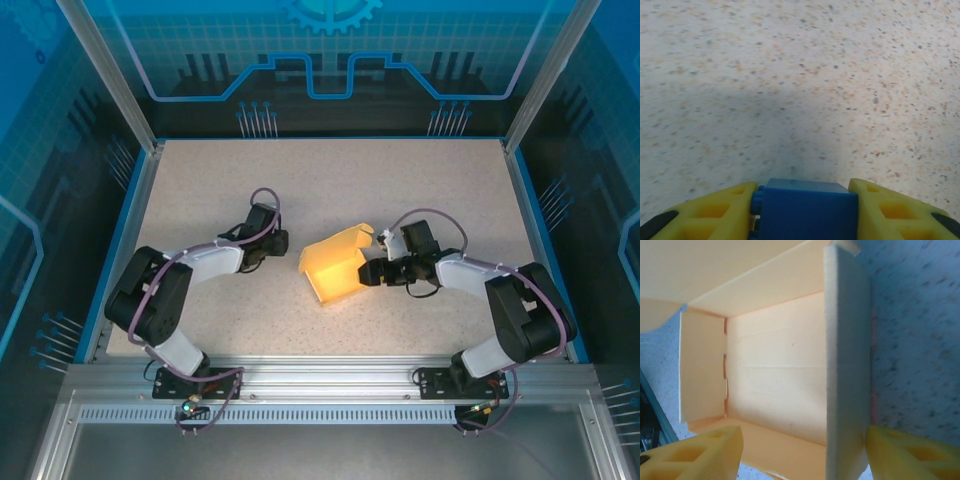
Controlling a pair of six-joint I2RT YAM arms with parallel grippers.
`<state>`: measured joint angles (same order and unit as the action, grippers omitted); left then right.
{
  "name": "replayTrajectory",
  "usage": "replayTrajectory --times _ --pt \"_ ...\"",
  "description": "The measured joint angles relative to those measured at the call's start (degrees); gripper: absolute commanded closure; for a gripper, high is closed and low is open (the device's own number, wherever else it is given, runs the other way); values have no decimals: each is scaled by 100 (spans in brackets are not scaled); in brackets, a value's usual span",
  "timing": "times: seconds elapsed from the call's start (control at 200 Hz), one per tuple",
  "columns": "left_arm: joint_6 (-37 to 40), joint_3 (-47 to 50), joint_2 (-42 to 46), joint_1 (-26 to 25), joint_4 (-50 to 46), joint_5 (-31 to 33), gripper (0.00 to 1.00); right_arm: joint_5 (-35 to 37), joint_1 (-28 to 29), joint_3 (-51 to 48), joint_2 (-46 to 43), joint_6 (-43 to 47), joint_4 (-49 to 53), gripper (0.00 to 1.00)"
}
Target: Fold the paper box
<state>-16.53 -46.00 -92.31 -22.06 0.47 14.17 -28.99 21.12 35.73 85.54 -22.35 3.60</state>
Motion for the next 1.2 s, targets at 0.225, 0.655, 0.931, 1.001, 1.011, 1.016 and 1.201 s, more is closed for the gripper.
replayTrajectory --times 0.225,0.655,0.931,1.001,1.011,1.016,1.201 --pt "-7 184 562 186 -17 15 55 402 787 -396 -236 -748 -793 34" --pt "-306 658 1668 511 -448 20 56 1351 1670 -474 31 -1574 -1965 33" --pt "-302 669 2199 557 -664 63 56 2264 1650 -317 -940 -619 -890 32" --pt "-302 669 2199 566 -691 61 56 2496 1644 -195 -1412 -197 -557 31" --pt "-302 669 2199 570 -697 59 56 2520 1644 -179 -1467 -162 -522 31" --pt "-302 669 2199 570 -702 59 56 2529 1644 -170 -1495 -136 -507 31" --pt "-293 667 2199 586 -769 57 56 2710 1644 542 -2081 1191 219 28"
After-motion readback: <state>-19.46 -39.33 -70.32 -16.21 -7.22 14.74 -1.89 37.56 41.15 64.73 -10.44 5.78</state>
